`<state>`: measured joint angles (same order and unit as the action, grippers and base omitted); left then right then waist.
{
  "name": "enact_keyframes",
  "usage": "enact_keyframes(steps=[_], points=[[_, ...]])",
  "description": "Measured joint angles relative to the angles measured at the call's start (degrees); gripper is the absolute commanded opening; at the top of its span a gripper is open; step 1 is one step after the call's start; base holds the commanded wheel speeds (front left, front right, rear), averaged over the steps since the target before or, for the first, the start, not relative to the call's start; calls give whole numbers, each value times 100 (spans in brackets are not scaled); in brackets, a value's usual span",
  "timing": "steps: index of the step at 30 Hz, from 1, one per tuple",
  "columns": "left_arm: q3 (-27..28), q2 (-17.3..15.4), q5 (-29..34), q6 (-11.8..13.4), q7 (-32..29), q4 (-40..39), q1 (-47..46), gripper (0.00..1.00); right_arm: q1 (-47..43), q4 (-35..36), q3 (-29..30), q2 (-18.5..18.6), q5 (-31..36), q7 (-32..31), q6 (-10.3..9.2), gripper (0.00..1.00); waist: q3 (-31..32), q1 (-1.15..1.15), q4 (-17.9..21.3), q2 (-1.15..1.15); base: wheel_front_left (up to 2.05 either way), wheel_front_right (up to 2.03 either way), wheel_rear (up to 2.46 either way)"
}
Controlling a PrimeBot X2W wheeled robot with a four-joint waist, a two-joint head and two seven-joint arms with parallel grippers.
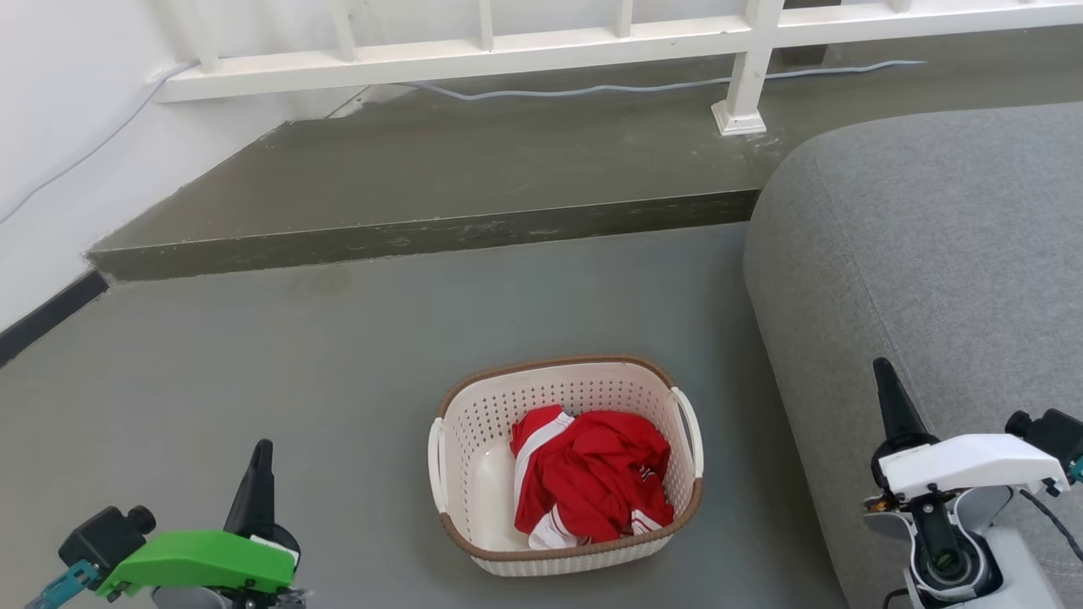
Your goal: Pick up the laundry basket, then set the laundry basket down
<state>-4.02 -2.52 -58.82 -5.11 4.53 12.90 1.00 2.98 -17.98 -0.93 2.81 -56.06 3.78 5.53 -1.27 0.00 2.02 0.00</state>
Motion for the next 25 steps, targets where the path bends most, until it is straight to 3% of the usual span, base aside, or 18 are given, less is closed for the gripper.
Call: enact_keyframes(steps=[25], points=[[352, -10, -1738, -100, -480, 156, -213, 0, 12, 83, 449, -27, -1818, -520, 52, 0, 58, 0, -104, 0, 0, 0, 0]])
